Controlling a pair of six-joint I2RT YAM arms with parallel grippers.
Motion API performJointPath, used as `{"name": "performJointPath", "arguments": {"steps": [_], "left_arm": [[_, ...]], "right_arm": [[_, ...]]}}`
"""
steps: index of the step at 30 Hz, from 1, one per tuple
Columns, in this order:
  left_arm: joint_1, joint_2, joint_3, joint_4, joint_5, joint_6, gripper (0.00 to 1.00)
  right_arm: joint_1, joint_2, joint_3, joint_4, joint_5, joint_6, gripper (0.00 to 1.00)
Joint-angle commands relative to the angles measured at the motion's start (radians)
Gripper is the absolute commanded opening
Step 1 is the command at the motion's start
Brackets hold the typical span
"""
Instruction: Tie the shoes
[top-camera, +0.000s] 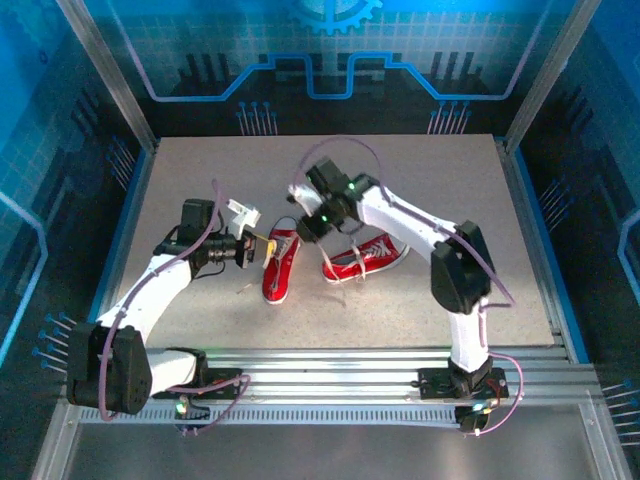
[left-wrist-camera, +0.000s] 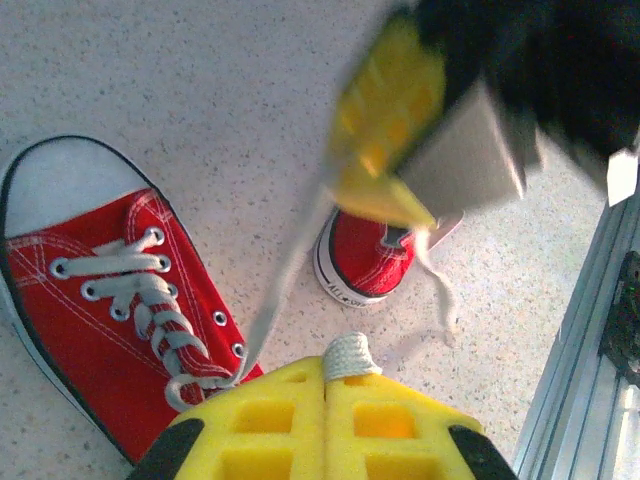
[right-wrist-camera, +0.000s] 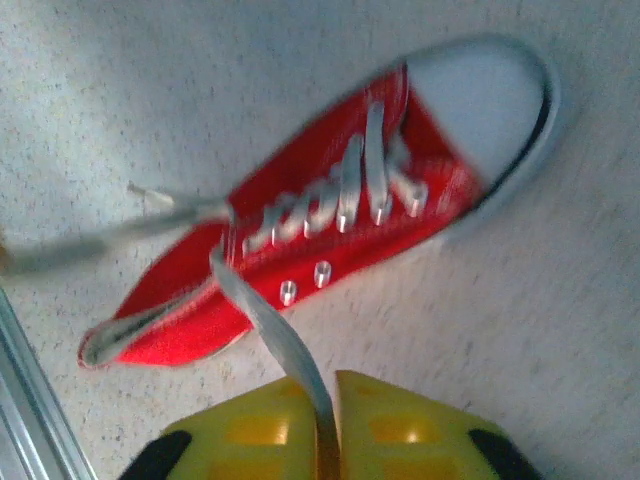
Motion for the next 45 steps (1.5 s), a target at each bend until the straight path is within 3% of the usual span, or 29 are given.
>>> {"name": "performJointPath", "arguments": {"steps": [1,4,7,13,16,19,22,26,32,45], "left_arm": [[-0.028,-0.075,-0.070,0.079,-0.029,-0.105,0.00],[-0.041,-0.124,-0.119,0.103,-0.070,-0.128,0.00],[-0.041,-0.139,-0.126,0.088,-0.091,-0.121,0.00],[-0.040,-0.072,-0.054,0.025,-0.092,-0.097,0.00],[-0.037,-0.024,0.002,-0.020,-0.076,-0.077,0.00],[-0.026,0.019,0.057,-0.076,-0.062,-0.052,0.00],[-0.016,0.042,0.087,-0.113,-0.062,-0.034,0.00],[-0.005,0.041,0.085,-0.117,-0.056,-0.025,0.00],[0.004,0.038,0.080,-0.130,-0.046,-0.022,0.00],[0.005,0.064,0.082,-0.133,-0.043,-0.015,0.00]], "right_arm": [[0.039,0.172,0.290,-0.177,-0.041,-0.129,0.22],[0.071,0.290,0.496,-0.242,-0.053,-0.147,0.38],[0.062,0.280,0.469,-0.187,-0.065,-0.093,0.53],[0.000,-0.037,-0.042,0.223,-0.103,0.041,0.56],[-0.003,-0.214,-0.336,0.463,-0.038,0.099,0.60],[-0.008,-0.277,-0.494,0.567,0.018,0.243,0.61],[0.013,-0.221,-0.443,0.476,0.000,0.245,0.62],[0.056,-0.065,-0.265,0.208,0.191,0.036,0.64],[0.014,0.071,-0.115,0.020,0.320,0.012,0.65],[-0.002,0.197,-0.096,-0.100,0.273,0.051,0.65]]}}
